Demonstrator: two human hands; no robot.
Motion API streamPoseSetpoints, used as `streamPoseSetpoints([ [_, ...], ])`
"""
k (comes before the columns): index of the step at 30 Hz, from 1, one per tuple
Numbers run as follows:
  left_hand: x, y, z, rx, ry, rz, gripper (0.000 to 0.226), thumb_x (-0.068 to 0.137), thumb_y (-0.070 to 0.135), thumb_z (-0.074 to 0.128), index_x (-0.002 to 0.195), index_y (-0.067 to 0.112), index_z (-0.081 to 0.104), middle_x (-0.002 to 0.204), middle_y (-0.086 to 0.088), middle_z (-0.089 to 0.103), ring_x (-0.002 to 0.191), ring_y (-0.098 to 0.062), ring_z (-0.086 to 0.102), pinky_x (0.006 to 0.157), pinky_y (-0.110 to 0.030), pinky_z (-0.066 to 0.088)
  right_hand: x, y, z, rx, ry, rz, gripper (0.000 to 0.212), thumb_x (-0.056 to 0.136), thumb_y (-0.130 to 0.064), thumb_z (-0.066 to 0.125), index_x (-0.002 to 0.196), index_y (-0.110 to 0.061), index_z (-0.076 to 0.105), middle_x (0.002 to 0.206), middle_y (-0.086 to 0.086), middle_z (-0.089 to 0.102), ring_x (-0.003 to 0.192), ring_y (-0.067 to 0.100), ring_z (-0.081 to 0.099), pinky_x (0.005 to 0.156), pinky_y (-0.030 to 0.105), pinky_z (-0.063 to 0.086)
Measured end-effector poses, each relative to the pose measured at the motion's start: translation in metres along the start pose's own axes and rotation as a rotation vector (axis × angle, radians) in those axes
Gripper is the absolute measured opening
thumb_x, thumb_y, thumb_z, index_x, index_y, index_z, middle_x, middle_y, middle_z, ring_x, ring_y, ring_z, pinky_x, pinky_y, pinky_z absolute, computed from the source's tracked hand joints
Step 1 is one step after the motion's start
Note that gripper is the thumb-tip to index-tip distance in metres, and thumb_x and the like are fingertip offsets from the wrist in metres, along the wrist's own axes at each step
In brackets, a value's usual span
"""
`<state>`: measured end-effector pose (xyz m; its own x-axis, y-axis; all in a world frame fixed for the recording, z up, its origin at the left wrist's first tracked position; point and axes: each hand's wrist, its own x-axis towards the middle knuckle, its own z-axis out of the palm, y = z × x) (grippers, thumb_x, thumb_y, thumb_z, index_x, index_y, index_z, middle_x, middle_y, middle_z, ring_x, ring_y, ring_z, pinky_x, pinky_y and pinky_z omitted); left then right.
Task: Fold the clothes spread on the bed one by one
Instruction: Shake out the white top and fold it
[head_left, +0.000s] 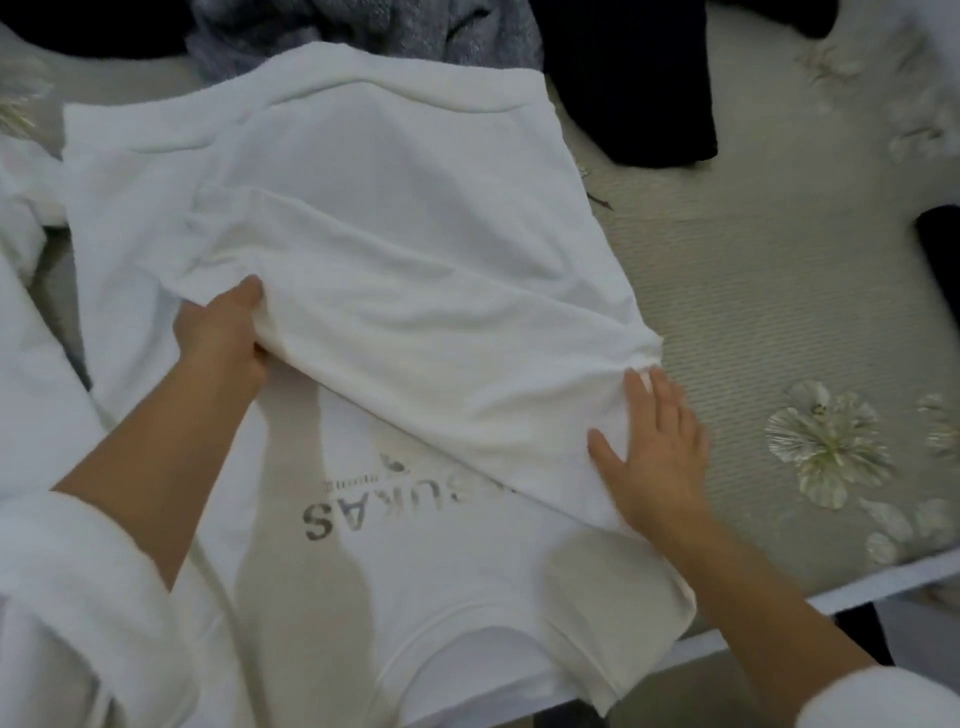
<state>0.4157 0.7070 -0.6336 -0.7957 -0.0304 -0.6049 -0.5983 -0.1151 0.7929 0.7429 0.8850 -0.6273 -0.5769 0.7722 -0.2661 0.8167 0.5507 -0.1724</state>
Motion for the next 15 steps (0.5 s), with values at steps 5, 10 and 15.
streamPoseSetpoints([
  [5,0.017,0.0,-0.025,0.108,0.033,0.063,0.056,0.079,-0.007,0.061,0.129,0.019,0.056,0.119,-0.003,0.066,0.103,-0.022,0.066,0.088,-0.047,0.054,-0.006,0.013,0.018,-0.121,-0.242,-0.074,0.072,0.095,-0.057,0.027,0.149,-0.036,-0.016,0.158,-0.006,-0.022,0.145,0.017,-0.02,0.118,0.042,-0.006],
  [10,0.025,0.012,-0.04,0.059,-0.121,0.016,0.069,0.081,-0.015,0.051,0.137,0.023,0.044,0.127,-0.003,0.059,0.109,-0.025,0.062,0.078,-0.047,0.056,-0.007,-0.025,0.025,-0.126,-0.104,-0.009,0.075,0.095,-0.032,0.04,0.153,-0.016,-0.005,0.161,0.008,-0.011,0.147,0.021,-0.016,0.116,0.044,-0.012],
  [15,0.026,0.019,-0.05,0.318,-0.113,0.045,0.07,0.082,-0.009,0.053,0.143,0.02,0.035,0.13,-0.005,0.055,0.109,-0.025,0.059,0.083,-0.045,0.055,-0.009,-0.092,0.028,-0.131,-0.168,-0.274,0.076,0.096,-0.033,0.036,0.151,-0.019,-0.016,0.158,0.003,-0.023,0.139,0.013,-0.032,0.118,0.039,-0.015],
])
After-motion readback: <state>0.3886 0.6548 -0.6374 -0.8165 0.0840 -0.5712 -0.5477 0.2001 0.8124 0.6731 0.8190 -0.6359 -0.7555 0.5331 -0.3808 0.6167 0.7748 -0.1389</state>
